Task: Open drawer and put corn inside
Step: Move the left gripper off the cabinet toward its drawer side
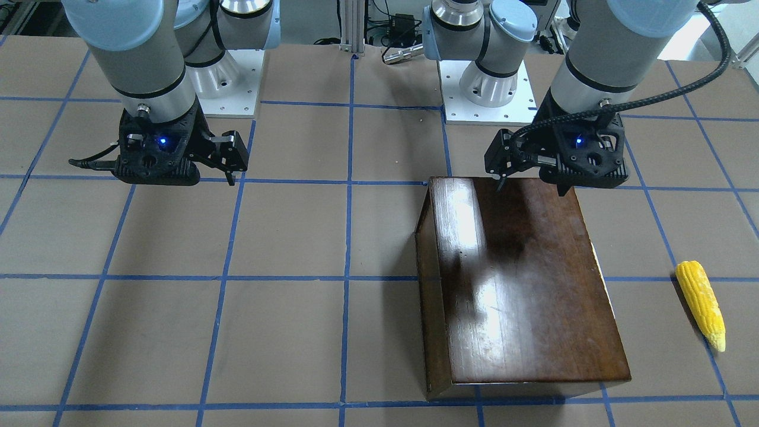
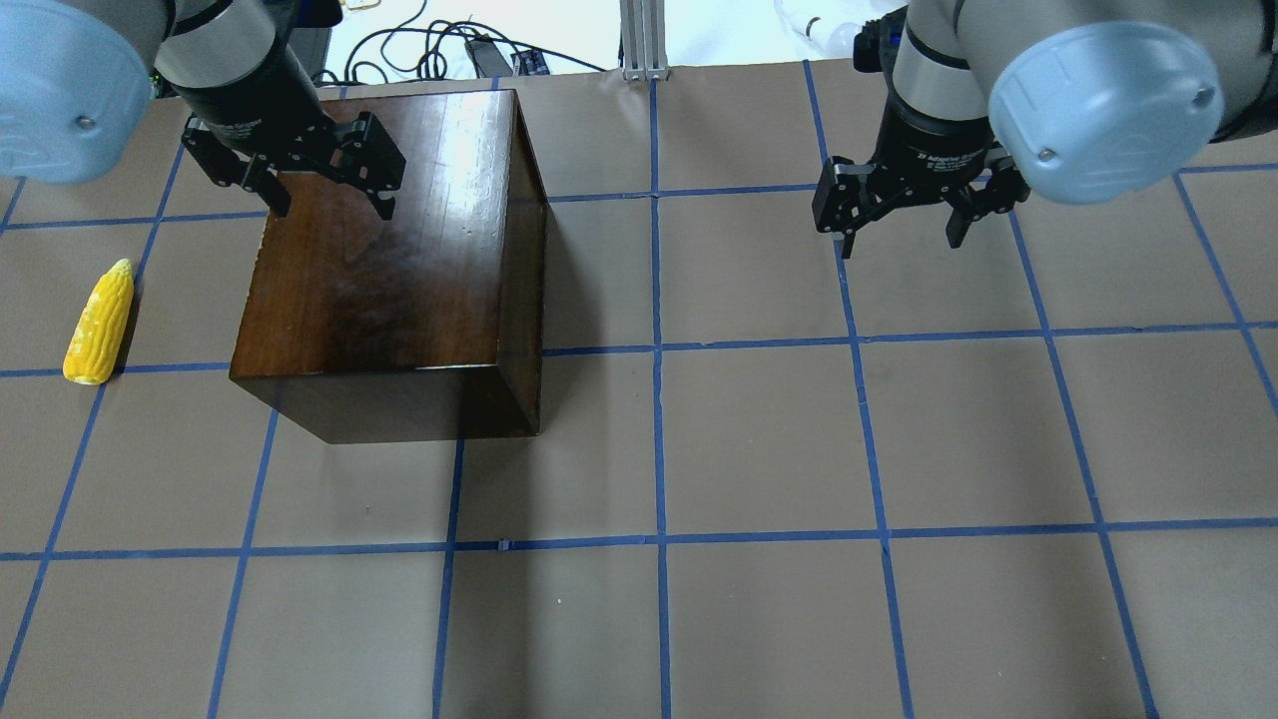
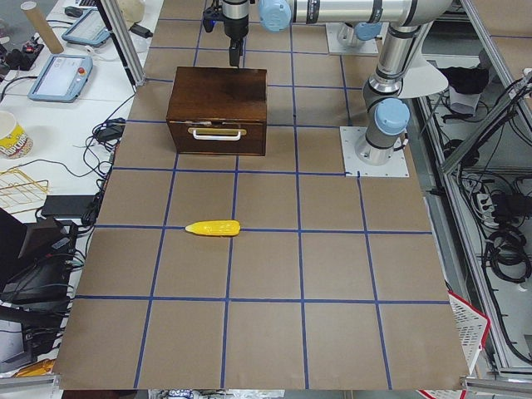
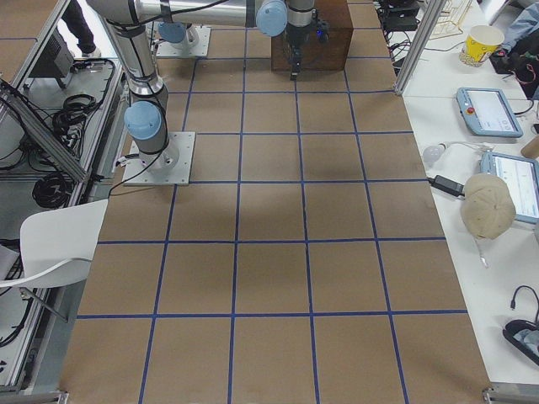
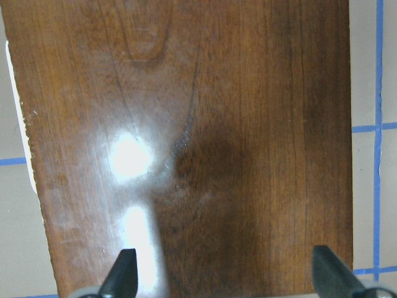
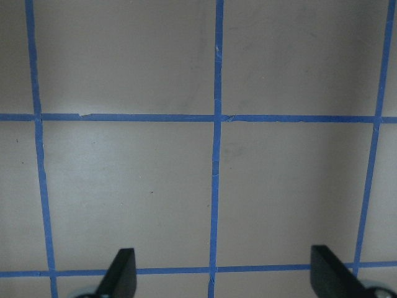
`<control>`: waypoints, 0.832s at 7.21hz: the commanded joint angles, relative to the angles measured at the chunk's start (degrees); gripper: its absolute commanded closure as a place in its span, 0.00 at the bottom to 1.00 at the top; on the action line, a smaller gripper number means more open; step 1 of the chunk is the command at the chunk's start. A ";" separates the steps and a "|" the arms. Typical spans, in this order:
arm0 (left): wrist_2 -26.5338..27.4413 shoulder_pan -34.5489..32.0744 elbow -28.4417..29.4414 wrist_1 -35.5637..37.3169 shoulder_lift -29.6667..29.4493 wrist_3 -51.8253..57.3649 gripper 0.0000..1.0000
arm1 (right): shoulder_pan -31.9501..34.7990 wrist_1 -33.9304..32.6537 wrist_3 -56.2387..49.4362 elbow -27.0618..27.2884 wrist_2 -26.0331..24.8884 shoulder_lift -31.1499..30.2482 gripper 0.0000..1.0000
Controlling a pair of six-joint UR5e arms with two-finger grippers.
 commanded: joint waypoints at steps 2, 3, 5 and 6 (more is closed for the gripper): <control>-0.25 3.70 0.37 0.02 -0.21 0.03 0.00 | 0.00 -0.08 0.00 0.00 0.00 0.00 0.00; -0.86 7.20 0.72 0.02 -0.47 0.20 0.00 | 0.00 0.00 0.00 0.00 0.00 0.00 0.00; -1.83 13.10 1.51 0.11 -0.74 6.93 0.00 | 0.00 0.00 0.00 0.00 -0.09 0.00 0.00; -1.92 15.73 1.95 0.46 -1.08 10.71 0.00 | 0.00 0.00 0.00 0.00 -0.09 0.00 0.00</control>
